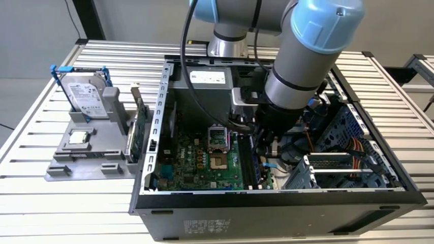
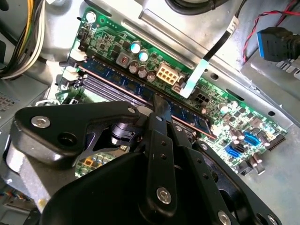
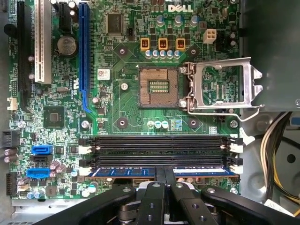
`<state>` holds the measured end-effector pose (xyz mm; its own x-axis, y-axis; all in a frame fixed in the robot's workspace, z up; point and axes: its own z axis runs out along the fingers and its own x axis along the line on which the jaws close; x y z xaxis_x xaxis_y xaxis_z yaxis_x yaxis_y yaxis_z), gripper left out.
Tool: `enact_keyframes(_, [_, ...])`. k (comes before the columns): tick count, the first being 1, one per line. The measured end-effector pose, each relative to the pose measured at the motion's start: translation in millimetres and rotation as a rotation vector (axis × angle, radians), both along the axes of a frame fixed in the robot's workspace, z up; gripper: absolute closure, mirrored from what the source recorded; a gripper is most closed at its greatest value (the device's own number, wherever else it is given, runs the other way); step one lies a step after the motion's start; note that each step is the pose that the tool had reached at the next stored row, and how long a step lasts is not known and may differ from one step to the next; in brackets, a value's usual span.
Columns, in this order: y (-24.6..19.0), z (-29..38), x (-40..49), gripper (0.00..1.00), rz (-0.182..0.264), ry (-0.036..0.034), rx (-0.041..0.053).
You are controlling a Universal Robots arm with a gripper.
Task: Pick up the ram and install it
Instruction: 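Press down the ram until it locks into place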
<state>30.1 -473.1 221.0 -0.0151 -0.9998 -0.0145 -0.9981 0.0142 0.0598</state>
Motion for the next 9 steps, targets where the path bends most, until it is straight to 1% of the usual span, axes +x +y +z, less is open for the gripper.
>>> enact_keyframes(2, [0.0,-3.9,0.0,1.00,0.000,-0.0002,0.0004])
enact_keyframes(4, [0.3,-4.5,0.1,1.00,0.000,-0.0001,-0.0004])
enact_keyframes(5, [0.5,-3.5,0.1,1.00,0.000,0.0001,-0.0014])
enact_keyframes(6, [0.6,-1.2,0.2,1.00,0.000,-0.0004,0.0001])
enact_keyframes(7, [0.8,1.4,0.1,1.00,0.000,-0.0013,0.0050])
enact_keyframes(9, [0.3,11.5,0.0,1.00,0.000,-0.0005,0.0022])
